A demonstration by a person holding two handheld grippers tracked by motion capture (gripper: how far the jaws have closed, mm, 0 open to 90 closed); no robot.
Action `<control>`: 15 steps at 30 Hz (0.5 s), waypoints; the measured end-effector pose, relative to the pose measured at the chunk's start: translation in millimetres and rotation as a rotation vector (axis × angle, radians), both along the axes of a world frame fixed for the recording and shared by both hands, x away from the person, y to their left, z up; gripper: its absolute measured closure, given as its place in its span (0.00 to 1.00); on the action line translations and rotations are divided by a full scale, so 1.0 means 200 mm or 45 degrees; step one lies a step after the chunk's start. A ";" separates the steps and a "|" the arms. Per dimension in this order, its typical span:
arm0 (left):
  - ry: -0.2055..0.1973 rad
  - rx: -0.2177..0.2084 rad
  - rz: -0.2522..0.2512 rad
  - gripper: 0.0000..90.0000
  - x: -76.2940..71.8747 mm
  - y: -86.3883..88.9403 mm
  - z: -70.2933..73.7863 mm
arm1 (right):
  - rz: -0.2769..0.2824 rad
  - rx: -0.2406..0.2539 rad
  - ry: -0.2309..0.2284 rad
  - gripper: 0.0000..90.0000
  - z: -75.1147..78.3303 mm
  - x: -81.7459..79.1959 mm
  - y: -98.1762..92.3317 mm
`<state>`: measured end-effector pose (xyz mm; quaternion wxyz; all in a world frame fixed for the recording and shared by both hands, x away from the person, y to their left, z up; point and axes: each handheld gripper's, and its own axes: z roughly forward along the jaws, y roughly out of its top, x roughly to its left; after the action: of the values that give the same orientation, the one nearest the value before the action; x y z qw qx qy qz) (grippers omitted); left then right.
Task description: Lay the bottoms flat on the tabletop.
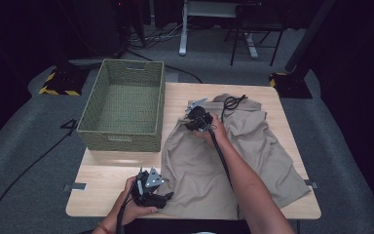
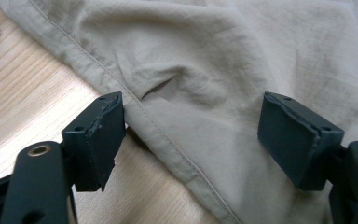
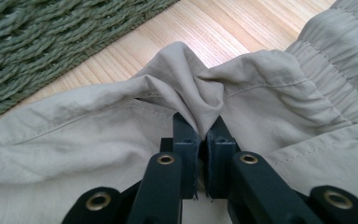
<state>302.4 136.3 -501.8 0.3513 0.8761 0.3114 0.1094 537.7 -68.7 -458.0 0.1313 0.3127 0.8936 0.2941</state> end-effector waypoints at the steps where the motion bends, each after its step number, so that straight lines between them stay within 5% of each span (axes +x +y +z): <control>1: -0.001 0.000 -0.005 0.26 0.00 0.00 0.00 | 0.002 0.005 0.006 0.95 0.00 0.00 -0.01; 8: -0.002 -0.001 0.004 0.26 0.01 -0.01 0.00 | -0.006 0.020 -0.004 0.95 0.01 0.00 -0.02; 9: -0.009 0.001 -0.003 0.30 0.01 0.00 0.01 | 0.002 0.016 -0.010 0.95 0.01 0.00 -0.02; 11: -0.025 -0.029 -0.006 0.54 0.01 0.00 0.00 | 0.002 0.019 -0.018 0.96 0.02 0.00 -0.02; 15: -0.017 -0.040 -0.006 0.71 0.02 0.01 0.01 | 0.011 0.037 -0.029 0.96 0.03 0.00 -0.02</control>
<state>307.0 138.5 -500.1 0.3673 0.8705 0.3087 0.1096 536.9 -73.3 -451.5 0.1355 0.3073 0.8891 0.3111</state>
